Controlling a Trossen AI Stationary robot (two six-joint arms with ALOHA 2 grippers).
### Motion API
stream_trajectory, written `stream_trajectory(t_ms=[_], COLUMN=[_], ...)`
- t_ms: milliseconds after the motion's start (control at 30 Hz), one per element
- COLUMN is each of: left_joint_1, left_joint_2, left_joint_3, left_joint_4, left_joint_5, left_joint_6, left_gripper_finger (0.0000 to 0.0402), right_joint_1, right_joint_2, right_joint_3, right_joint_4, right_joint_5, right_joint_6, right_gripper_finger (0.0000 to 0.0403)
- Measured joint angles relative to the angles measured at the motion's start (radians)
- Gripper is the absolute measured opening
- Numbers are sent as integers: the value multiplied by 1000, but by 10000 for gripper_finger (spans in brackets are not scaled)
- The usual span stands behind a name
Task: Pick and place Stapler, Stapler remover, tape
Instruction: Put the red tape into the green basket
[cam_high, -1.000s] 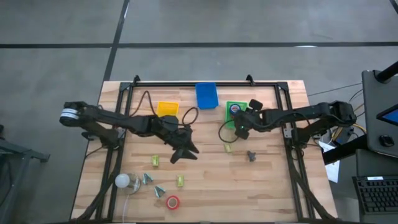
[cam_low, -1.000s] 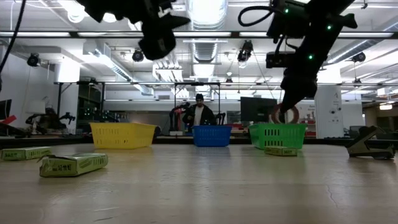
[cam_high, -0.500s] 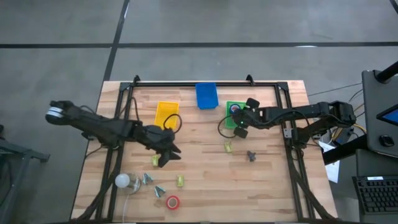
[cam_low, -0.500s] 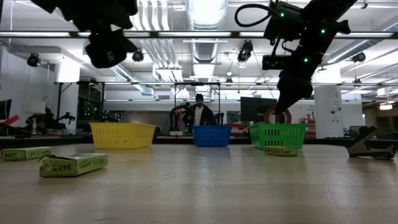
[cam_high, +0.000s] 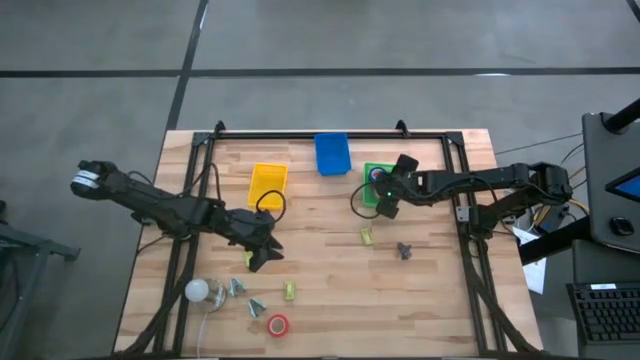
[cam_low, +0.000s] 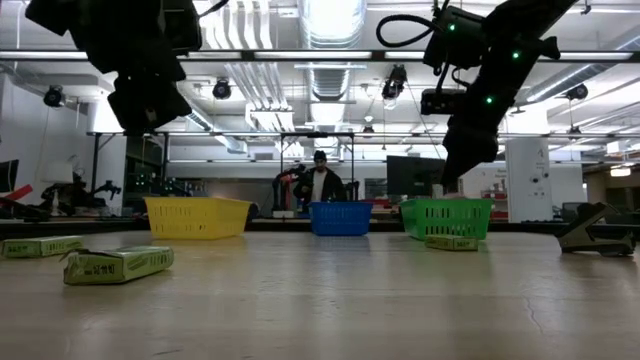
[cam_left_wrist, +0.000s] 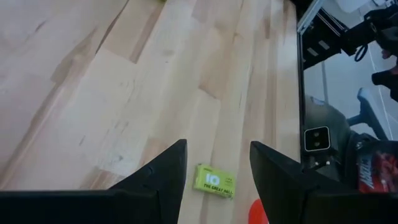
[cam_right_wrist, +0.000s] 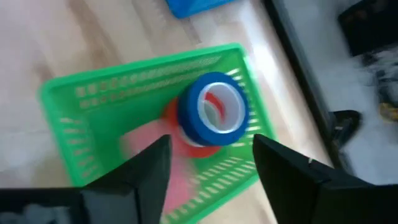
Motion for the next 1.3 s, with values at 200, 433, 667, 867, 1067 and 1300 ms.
stream_trajectory(t_ms=[200, 433, 667, 867, 1067, 1300], left_joint_1=[-45, -207, -367, -408, -414, -418], left_joint_2=[8, 29, 157, 316, 462, 554], left_joint_3=[-1, -1, 6, 67, 148, 216], left_joint_4=[58, 58, 68, 150, 146, 147], left_joint_5=[11, 11, -104, -103, -17, 38], left_joint_6=[65, 126, 62, 10, -11, -36], left_gripper_finger=[179, 178, 177, 177, 177, 177], right_joint_1=[14, 69, 142, 176, 176, 176], right_joint_2=[-39, -125, -182, -193, -191, -180], right_joint_3=[0, 0, 0, 0, 0, 0], right_joint_4=[-4, -10, -5, -5, -6, -4], right_joint_5=[14, 13, 13, 13, 14, 14], right_joint_6=[-11, 40, 124, 143, 146, 146], right_gripper_finger=[265, 270, 256, 249, 251, 244])
